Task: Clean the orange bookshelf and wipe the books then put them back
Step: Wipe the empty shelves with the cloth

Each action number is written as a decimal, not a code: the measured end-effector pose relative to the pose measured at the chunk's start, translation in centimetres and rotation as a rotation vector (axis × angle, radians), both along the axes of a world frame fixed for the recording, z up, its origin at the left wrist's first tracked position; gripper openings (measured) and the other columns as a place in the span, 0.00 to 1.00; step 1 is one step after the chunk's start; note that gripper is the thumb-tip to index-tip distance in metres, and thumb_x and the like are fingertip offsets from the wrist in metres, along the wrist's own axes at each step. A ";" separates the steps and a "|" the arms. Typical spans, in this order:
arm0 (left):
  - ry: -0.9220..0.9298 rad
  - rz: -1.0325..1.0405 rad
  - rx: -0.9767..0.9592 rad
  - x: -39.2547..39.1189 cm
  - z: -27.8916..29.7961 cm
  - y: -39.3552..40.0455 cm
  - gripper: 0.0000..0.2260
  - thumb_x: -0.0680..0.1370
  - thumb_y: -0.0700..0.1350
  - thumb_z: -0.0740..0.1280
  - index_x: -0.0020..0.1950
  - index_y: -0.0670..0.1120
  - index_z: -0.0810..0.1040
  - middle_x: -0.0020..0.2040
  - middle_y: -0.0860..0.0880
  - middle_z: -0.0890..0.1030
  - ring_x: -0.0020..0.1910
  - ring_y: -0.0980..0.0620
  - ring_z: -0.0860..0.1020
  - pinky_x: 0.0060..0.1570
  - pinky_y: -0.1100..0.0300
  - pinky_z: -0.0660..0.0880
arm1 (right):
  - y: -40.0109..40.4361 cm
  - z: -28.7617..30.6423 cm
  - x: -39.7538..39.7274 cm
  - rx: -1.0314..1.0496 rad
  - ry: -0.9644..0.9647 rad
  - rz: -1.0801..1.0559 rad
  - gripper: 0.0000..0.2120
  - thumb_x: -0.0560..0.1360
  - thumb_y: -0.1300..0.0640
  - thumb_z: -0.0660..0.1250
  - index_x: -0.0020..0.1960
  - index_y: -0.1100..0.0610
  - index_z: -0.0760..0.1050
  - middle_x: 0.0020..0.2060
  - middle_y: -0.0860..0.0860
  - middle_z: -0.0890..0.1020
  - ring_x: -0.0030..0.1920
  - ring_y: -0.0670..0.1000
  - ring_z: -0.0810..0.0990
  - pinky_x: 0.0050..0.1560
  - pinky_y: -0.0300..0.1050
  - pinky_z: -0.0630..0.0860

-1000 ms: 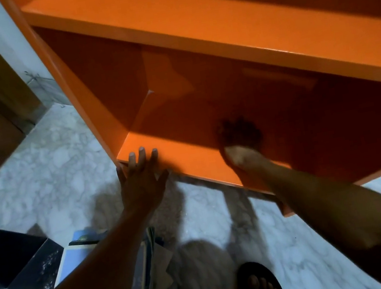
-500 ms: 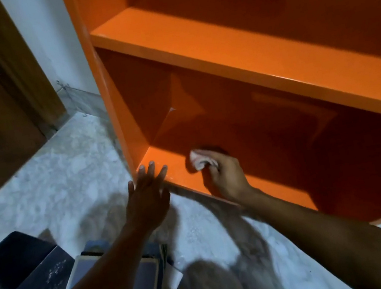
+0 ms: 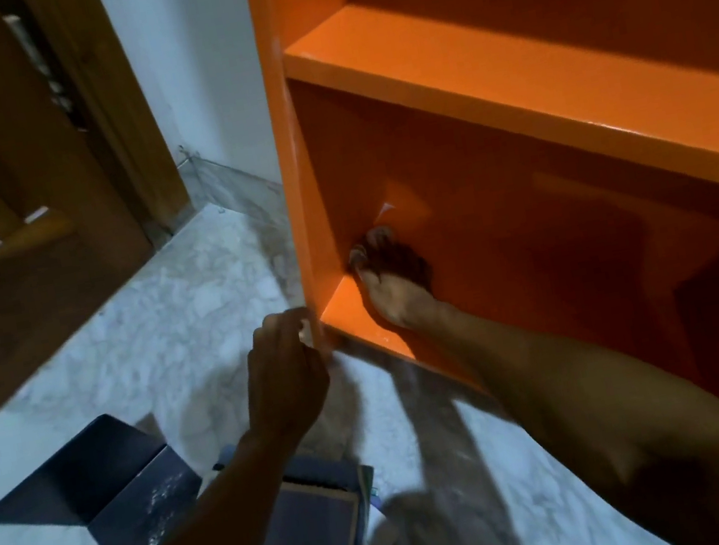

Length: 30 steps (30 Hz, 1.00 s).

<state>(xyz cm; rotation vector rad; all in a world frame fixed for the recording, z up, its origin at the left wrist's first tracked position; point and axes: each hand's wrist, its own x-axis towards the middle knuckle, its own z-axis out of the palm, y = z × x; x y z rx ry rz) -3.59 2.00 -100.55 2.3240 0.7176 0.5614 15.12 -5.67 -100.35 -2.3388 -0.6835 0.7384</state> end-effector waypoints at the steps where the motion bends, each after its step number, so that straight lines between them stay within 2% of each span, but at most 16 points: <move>1: -0.040 0.000 -0.013 0.0 0.1 0.3 0.25 0.72 0.49 0.51 0.64 0.43 0.75 0.57 0.41 0.77 0.55 0.41 0.76 0.52 0.41 0.76 | 0.4 -0.4 -0.5 -0.053 -0.136 0.049 0.38 0.79 0.34 0.38 0.73 0.55 0.69 0.73 0.60 0.68 0.74 0.61 0.65 0.75 0.59 0.57; 3: -0.140 0.004 -0.049 -0.2 1.0 -0.1 0.27 0.75 0.54 0.50 0.68 0.43 0.72 0.62 0.42 0.76 0.60 0.48 0.74 0.58 0.49 0.76 | 0.6 -0.6 -1.7 -0.073 -0.340 0.085 0.33 0.80 0.36 0.39 0.73 0.50 0.68 0.74 0.58 0.68 0.74 0.62 0.65 0.73 0.59 0.59; 5: -0.217 -0.022 -0.068 0.0 2.3 -0.7 0.31 0.79 0.65 0.47 0.70 0.45 0.70 0.62 0.45 0.76 0.59 0.53 0.71 0.59 0.57 0.73 | -0.6 -1.1 -2.9 -0.099 -0.469 0.151 0.24 0.83 0.41 0.45 0.76 0.46 0.63 0.76 0.52 0.65 0.73 0.60 0.64 0.70 0.56 0.59; 6: -0.230 -0.040 -0.060 0.1 2.8 -1.0 0.29 0.80 0.64 0.47 0.70 0.47 0.68 0.62 0.43 0.77 0.59 0.51 0.73 0.59 0.54 0.74 | -1.3 -1.2 -3.7 -0.097 -0.517 0.196 0.23 0.83 0.43 0.47 0.77 0.45 0.61 0.77 0.50 0.62 0.73 0.59 0.63 0.69 0.55 0.59; 8: -0.228 -0.064 -0.016 0.4 2.4 -1.0 0.25 0.78 0.54 0.50 0.73 0.47 0.66 0.64 0.38 0.76 0.61 0.41 0.76 0.57 0.41 0.77 | -2.6 -2.0 -5.3 -0.062 -0.614 0.340 0.26 0.79 0.47 0.53 0.76 0.45 0.61 0.78 0.47 0.60 0.75 0.58 0.61 0.69 0.57 0.59; 11: -0.172 -0.050 0.031 0.6 1.2 -0.5 0.30 0.75 0.50 0.50 0.77 0.40 0.64 0.65 0.36 0.76 0.58 0.35 0.77 0.52 0.38 0.77 | -4.7 -3.0 -6.1 0.034 -0.746 0.533 0.32 0.70 0.61 0.63 0.74 0.49 0.66 0.75 0.49 0.64 0.72 0.59 0.63 0.65 0.58 0.64; 12: -0.147 -0.045 0.042 0.6 1.4 -0.6 0.31 0.75 0.49 0.50 0.77 0.39 0.64 0.65 0.36 0.76 0.57 0.35 0.77 0.51 0.38 0.77 | -5.4 -3.2 -6.2 0.047 -0.815 0.608 0.31 0.70 0.63 0.64 0.72 0.51 0.68 0.73 0.51 0.66 0.70 0.59 0.64 0.65 0.58 0.64; 14: -0.132 -0.052 0.074 0.6 1.3 -0.8 0.32 0.74 0.48 0.50 0.77 0.39 0.62 0.65 0.35 0.75 0.56 0.34 0.76 0.49 0.39 0.78 | -7.1 -3.2 -6.3 -0.048 -0.968 0.790 0.23 0.74 0.60 0.58 0.68 0.56 0.74 0.72 0.53 0.70 0.71 0.60 0.65 0.66 0.62 0.67; 16: -0.126 -0.068 0.091 0.8 1.2 -0.7 0.31 0.75 0.49 0.51 0.77 0.38 0.62 0.65 0.35 0.75 0.56 0.34 0.76 0.48 0.39 0.78 | -8.5 -2.9 -5.7 -0.172 -1.090 0.895 0.21 0.79 0.59 0.51 0.66 0.59 0.77 0.71 0.55 0.73 0.71 0.59 0.69 0.65 0.62 0.71; 17: -0.127 -0.070 0.106 0.9 1.1 -0.8 0.31 0.75 0.49 0.51 0.77 0.37 0.61 0.65 0.35 0.75 0.56 0.33 0.76 0.47 0.38 0.77 | -9.2 -2.7 -5.5 -0.201 -1.131 0.930 0.22 0.82 0.61 0.48 0.65 0.59 0.78 0.69 0.55 0.76 0.70 0.58 0.71 0.65 0.61 0.72; 19: -0.119 -0.070 0.119 0.9 0.9 -1.0 0.30 0.77 0.49 0.50 0.77 0.37 0.60 0.65 0.34 0.75 0.55 0.33 0.76 0.46 0.36 0.77 | -11.3 -1.9 -5.0 -0.205 -1.200 0.993 0.31 0.84 0.63 0.37 0.61 0.60 0.80 0.60 0.54 0.82 0.67 0.57 0.76 0.62 0.59 0.75; 21: -0.126 -0.071 0.114 0.8 1.0 -1.2 0.29 0.78 0.48 0.51 0.76 0.35 0.61 0.64 0.33 0.75 0.55 0.32 0.77 0.46 0.35 0.77 | -13.9 -1.7 -4.4 -0.187 -1.256 1.043 0.33 0.84 0.65 0.35 0.57 0.61 0.81 0.55 0.54 0.84 0.65 0.55 0.78 0.60 0.59 0.77; 24: -0.078 -0.046 0.120 0.7 0.8 -1.3 0.25 0.82 0.45 0.51 0.75 0.32 0.63 0.63 0.31 0.76 0.53 0.31 0.78 0.46 0.35 0.78 | -17.9 -1.1 -4.2 -0.248 -1.263 1.138 0.20 0.79 0.65 0.49 0.56 0.61 0.80 0.54 0.54 0.85 0.65 0.54 0.78 0.62 0.59 0.75; 27: -0.027 -0.049 0.176 0.5 1.3 -1.6 0.27 0.81 0.46 0.54 0.75 0.32 0.62 0.64 0.29 0.74 0.55 0.30 0.77 0.49 0.34 0.77 | -21.4 -0.2 -4.0 -0.346 -1.284 1.155 0.18 0.74 0.63 0.54 0.51 0.59 0.83 0.51 0.52 0.85 0.63 0.52 0.79 0.63 0.59 0.73; 29: 0.029 -0.055 0.154 -0.1 2.3 -2.0 0.31 0.78 0.53 0.50 0.77 0.38 0.61 0.68 0.33 0.72 0.59 0.31 0.75 0.55 0.35 0.75 | -23.8 0.3 -4.2 -0.483 -1.284 1.190 0.10 0.72 0.62 0.63 0.49 0.59 0.82 0.51 0.52 0.85 0.66 0.53 0.75 0.64 0.59 0.74; 30: 0.074 -0.053 0.134 -0.6 2.6 -2.2 0.30 0.77 0.54 0.49 0.77 0.41 0.63 0.68 0.35 0.72 0.61 0.33 0.74 0.57 0.36 0.74 | -24.9 0.8 -4.3 -0.580 -1.260 1.199 0.07 0.71 0.62 0.67 0.47 0.58 0.82 0.49 0.52 0.84 0.67 0.54 0.73 0.65 0.60 0.73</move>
